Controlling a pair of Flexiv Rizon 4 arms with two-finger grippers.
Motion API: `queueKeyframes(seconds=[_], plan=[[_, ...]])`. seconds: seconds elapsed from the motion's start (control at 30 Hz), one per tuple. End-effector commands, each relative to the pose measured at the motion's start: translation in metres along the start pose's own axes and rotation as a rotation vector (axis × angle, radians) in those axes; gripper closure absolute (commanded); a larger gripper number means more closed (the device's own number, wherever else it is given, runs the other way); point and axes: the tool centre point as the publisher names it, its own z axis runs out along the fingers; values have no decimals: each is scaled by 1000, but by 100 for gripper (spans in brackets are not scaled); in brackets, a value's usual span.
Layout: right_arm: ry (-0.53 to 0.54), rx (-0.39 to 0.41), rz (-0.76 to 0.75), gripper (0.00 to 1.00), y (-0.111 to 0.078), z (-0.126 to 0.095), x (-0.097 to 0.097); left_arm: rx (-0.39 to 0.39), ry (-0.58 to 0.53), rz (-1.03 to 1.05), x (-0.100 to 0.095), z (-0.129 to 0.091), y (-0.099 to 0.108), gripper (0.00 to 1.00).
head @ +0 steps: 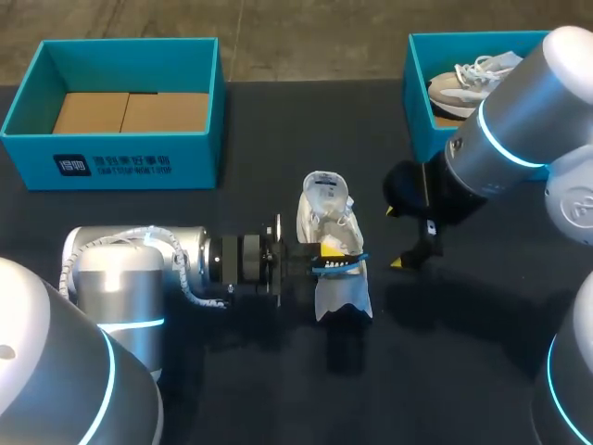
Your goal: Take the shoe out of the shoebox, open the shoe tongue, remove and reinsert the insole, then place the shoe into the shoebox
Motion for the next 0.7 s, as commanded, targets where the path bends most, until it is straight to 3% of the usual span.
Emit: queueKeyframes(seconds=[0.03,0.7], plan=[[-1,1,0,0,0,1,0,-7,1,5,0,1,1,100],[-1,1,0,0,0,1,0,-38,23,54,-6,1,22,100]])
